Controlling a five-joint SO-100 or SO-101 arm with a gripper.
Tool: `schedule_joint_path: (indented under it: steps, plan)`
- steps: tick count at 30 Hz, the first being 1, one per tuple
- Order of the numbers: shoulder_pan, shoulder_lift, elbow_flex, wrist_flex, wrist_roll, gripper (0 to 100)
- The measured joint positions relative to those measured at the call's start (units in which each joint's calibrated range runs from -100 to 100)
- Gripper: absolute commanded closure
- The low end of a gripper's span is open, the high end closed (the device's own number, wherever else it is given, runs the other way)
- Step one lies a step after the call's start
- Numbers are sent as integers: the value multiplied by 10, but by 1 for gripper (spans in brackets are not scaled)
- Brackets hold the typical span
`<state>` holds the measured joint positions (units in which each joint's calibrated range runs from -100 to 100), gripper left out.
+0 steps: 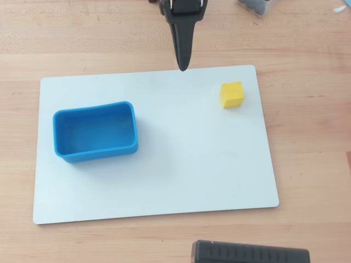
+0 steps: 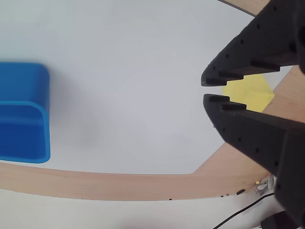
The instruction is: Pick up yellow cube and drop it in the blue rectangular bin
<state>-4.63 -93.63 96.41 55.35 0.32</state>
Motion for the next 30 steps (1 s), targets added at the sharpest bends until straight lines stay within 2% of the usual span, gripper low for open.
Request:
schedule_joint_path:
  steps: [15, 19, 30]
  plan:
    - [-23, 6, 0, 13, 0, 100]
    - [-37, 110, -40, -2, 0, 100]
    - [-109, 501, -306, 2, -12, 100]
